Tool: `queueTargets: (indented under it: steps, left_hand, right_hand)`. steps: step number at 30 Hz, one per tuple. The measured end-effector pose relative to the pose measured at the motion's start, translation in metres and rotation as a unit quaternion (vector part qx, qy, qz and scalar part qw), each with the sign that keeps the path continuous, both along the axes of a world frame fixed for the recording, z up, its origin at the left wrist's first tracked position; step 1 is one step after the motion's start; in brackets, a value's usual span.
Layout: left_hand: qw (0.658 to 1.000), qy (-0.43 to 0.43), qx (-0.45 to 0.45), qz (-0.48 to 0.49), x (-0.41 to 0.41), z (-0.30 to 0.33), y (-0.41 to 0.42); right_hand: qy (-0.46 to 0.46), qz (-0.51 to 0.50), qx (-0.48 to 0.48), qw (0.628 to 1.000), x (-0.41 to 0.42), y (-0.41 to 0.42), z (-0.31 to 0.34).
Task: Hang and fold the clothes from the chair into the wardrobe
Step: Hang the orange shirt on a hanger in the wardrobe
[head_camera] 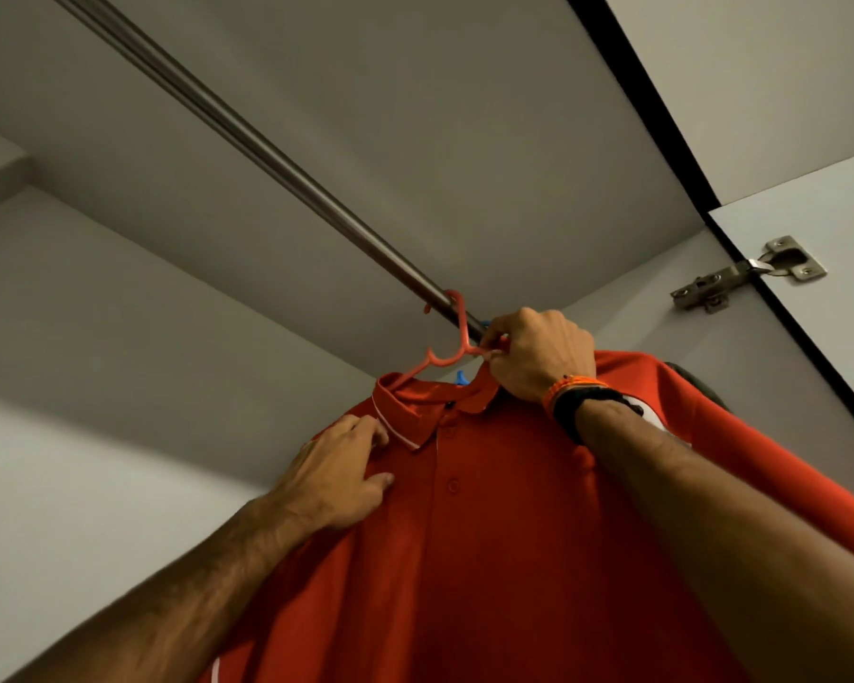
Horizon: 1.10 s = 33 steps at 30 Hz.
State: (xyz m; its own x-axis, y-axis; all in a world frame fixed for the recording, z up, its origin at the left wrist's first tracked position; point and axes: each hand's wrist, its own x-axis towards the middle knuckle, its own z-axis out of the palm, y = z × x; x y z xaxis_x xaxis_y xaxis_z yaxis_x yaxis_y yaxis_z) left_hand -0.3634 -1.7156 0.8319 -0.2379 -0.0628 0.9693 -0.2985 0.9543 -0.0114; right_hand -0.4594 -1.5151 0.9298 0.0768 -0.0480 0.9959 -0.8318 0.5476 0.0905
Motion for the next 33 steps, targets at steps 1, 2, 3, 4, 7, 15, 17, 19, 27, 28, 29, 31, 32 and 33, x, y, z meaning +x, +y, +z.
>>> queueTargets:
  steps: [1, 2, 3, 4, 7, 15, 17, 19, 27, 28, 29, 31, 32, 33]
  left_hand:
    - [1.0, -0.004, 0.005, 0.0, -0.001, 0.0, 0.001]
    - [1.0, -0.009, 0.008, 0.001, -0.002, 0.002, 0.002]
    - [1.0, -0.019, 0.013, 0.005, -0.004, 0.002, 0.003]
    - [0.999, -0.031, 0.019, 0.008, -0.006, 0.001, 0.003]
    - [0.997, -0.069, 0.029, 0.018, -0.012, -0.004, 0.008]
    - [0.997, -0.062, 0.045, 0.017, -0.001, -0.018, 0.035]
    - [0.998, -0.045, 0.037, 0.017, 0.005, -0.028, 0.048]
    - [0.998, -0.04, 0.038, 0.03, 0.011, -0.04, 0.061]
    - [0.996, -0.032, 0.077, 0.041, 0.034, -0.066, 0.09]
    - [0.996, -0.027, 0.078, 0.038, 0.039, -0.069, 0.094]
    - [0.996, -0.025, 0.083, 0.031, 0.046, -0.074, 0.099]
    - [0.996, -0.024, 0.089, 0.018, 0.06, -0.083, 0.108]
    - [0.996, -0.018, 0.09, 0.009, 0.067, -0.088, 0.114]
    - [0.996, -0.013, 0.093, -0.002, 0.073, -0.094, 0.12]
  right_hand:
    - [-0.006, -0.003, 0.002, 1.0, -0.001, 0.0, 0.0]
    - [-0.013, -0.005, 0.003, 1.0, -0.003, 0.0, 0.001]
    - [-0.02, -0.006, 0.004, 1.0, -0.006, 0.0, 0.001]
    - [-0.025, -0.007, 0.007, 1.0, -0.008, -0.001, 0.001]
    - [-0.015, -0.019, 0.018, 1.0, -0.012, -0.002, -0.003]
    - [0.105, -0.102, 0.084, 0.986, -0.004, 0.01, -0.034]
    - [0.112, -0.086, 0.102, 0.985, 0.0, 0.015, -0.049]
    - [0.109, -0.051, 0.11, 0.987, 0.004, 0.022, -0.064]
    - [0.078, 0.041, 0.135, 0.987, 0.021, 0.046, -0.094]
    - [0.073, 0.048, 0.13, 0.988, 0.025, 0.051, -0.098]
    - [0.066, 0.06, 0.126, 0.988, 0.031, 0.057, -0.103]
    - [0.053, 0.08, 0.121, 0.988, 0.044, 0.07, -0.116]
    - [0.043, 0.082, 0.121, 0.988, 0.051, 0.076, -0.124]
    - [0.037, 0.085, 0.12, 0.988, 0.057, 0.082, -0.133]
